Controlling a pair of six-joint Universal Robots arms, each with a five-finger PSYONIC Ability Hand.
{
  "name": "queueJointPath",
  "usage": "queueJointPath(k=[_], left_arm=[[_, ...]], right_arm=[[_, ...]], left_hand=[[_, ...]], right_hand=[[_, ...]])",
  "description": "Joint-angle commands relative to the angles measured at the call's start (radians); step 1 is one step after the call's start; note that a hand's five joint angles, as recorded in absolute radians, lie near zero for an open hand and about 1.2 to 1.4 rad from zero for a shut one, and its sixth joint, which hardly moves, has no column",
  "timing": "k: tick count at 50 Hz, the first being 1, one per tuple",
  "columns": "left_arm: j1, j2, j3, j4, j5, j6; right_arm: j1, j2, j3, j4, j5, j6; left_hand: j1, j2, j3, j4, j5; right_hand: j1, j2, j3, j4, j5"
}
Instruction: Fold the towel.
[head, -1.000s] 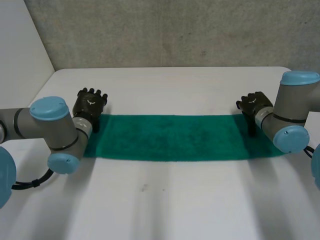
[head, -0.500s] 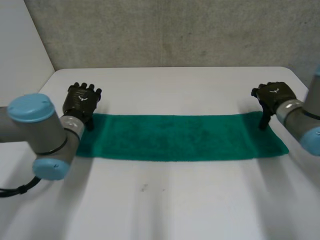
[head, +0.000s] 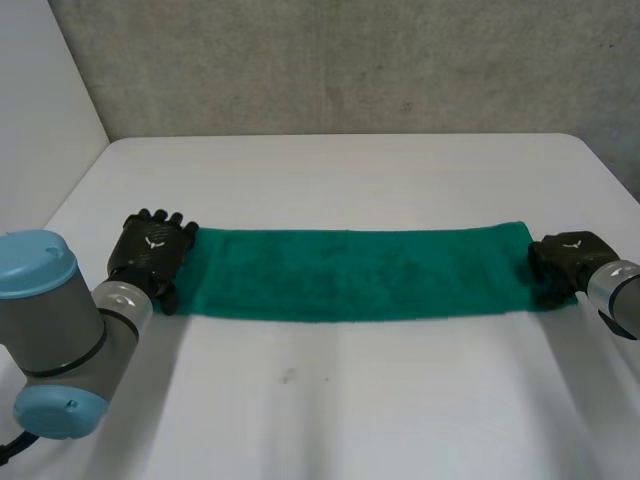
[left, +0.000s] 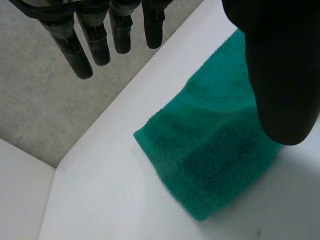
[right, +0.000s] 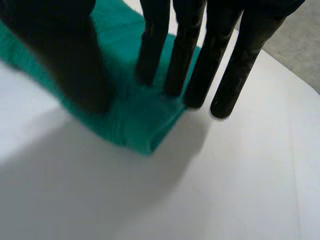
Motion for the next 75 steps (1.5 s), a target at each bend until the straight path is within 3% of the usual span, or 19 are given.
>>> queueJointPath(k=[1,6,11,17,24,26,28,33,43,44,45,49,52,57,61,67,71,74,75], left_arm=[[-0.001,0.001,0.001,-0.001,-0.001,0.000],[-0.002,0.008,0.002,-0.001,-0.003,0.000],[-0.001,0.025,-0.007,-0.001,-0.004,0.000],[0.001,0.059,-0.030,-0.001,-0.006,0.000],[0.001,0.100,-0.047,-0.001,-0.006,-0.020],[-0.001,0.113,-0.047,-0.001,-0.006,-0.032],[-0.002,0.123,-0.046,-0.001,-0.006,-0.047],[-0.008,0.148,-0.042,-0.001,-0.004,-0.089],[-0.051,0.134,-0.021,0.000,-0.001,-0.097],[-0.056,0.131,-0.016,0.000,-0.001,-0.097],[-0.070,0.122,-0.006,0.000,-0.001,-0.098],[-0.123,0.088,0.036,0.005,-0.003,-0.110],[-0.156,0.074,0.071,0.006,-0.003,-0.143],[-0.244,0.021,0.169,0.006,-0.003,-0.268],[-0.312,-0.048,0.249,-0.001,0.000,-0.340],[-0.335,-0.182,0.346,-0.038,-0.007,-0.350],[-0.332,-0.251,0.396,-0.093,-0.046,-0.348],[-0.321,-0.275,0.401,-0.132,-0.095,-0.348],[-0.321,-0.275,0.399,-0.139,-0.104,-0.348]], right_arm=[[-0.069,0.015,-0.023,-0.014,0.063,0.000],[-0.138,-0.002,-0.027,-0.016,0.092,-0.022],[-0.213,-0.031,-0.046,-0.009,0.114,-0.158],[-0.178,-0.129,-0.052,-0.008,0.091,-0.198],[0.105,-0.182,-0.100,-0.017,-0.010,-0.106],[0.270,-0.179,-0.141,-0.017,-0.067,-0.094],[0.349,-0.173,-0.164,-0.022,-0.089,-0.094],[0.596,-0.046,-0.253,-0.055,-0.135,-0.105],[0.783,0.221,-0.400,-0.043,-0.119,-0.158],[0.783,0.234,-0.406,-0.037,-0.110,-0.167],[0.782,0.248,-0.422,-0.022,-0.075,-0.177],[0.771,0.226,-0.426,-0.013,0.052,-0.151],[0.764,0.165,-0.399,-0.008,0.112,-0.073],[0.692,0.027,-0.260,-0.008,0.122,0.079],[0.604,-0.036,-0.126,-0.011,0.123,0.121],[0.496,-0.045,0.033,-0.035,0.129,0.116],[0.434,-0.042,0.081,-0.065,0.131,0.113],[0.400,-0.038,0.109,-0.088,0.132,0.099],[0.388,-0.035,0.115,-0.098,0.135,0.089]], left_hand=[[-0.022,-0.030,-0.041,-0.034,-0.046],[-0.022,-0.030,-0.041,-0.034,-0.046],[-0.022,-0.030,-0.041,-0.034,-0.046],[-0.022,-0.030,-0.041,-0.034,-0.046],[-0.022,-0.030,-0.041,-0.034,-0.046],[-0.022,-0.030,-0.041,-0.034,-0.046],[-0.022,-0.030,-0.041,-0.034,-0.046],[-0.022,-0.030,-0.041,-0.034,-0.046],[-0.021,-0.029,-0.040,-0.033,-0.045],[-0.021,-0.029,-0.040,-0.033,-0.045],[-0.021,-0.029,-0.040,-0.033,-0.045],[-0.021,-0.029,-0.040,-0.033,-0.045],[-0.019,-0.026,-0.037,-0.030,-0.043],[-0.013,-0.021,-0.031,-0.024,-0.037],[-0.007,-0.015,-0.025,-0.018,-0.031],[0.002,-0.006,-0.016,-0.010,-0.022],[0.002,-0.006,-0.016,-0.010,-0.022],[-0.001,-0.009,-0.019,-0.013,-0.025],[-0.001,-0.009,-0.019,-0.013,-0.025]], right_hand=[[0.554,0.416,0.428,0.445,0.487],[0.554,0.416,0.428,0.445,0.487],[0.554,0.416,0.428,0.445,0.487],[0.554,0.416,0.428,0.445,0.487],[0.554,0.416,0.428,0.445,0.487],[0.554,0.416,0.428,0.445,0.487],[0.554,0.416,0.428,0.445,0.487],[0.554,0.416,0.428,0.445,0.487],[0.476,0.339,0.350,0.367,0.410],[0.240,0.103,0.114,0.131,0.174],[-0.184,-0.321,-0.310,-0.293,-0.250],[-0.668,-0.805,-0.794,-0.777,-0.735],[-0.668,-0.805,-0.794,-0.777,-0.735],[-0.668,-0.805,-0.794,-0.777,-0.735],[-0.668,-0.805,-0.794,-0.777,-0.735],[-0.668,-0.805,-0.794,-0.777,-0.735],[-0.523,-0.661,-0.649,-0.632,-0.590],[-0.163,-0.300,-0.289,-0.272,-0.229],[0.068,-0.069,-0.058,-0.041,0.001]])
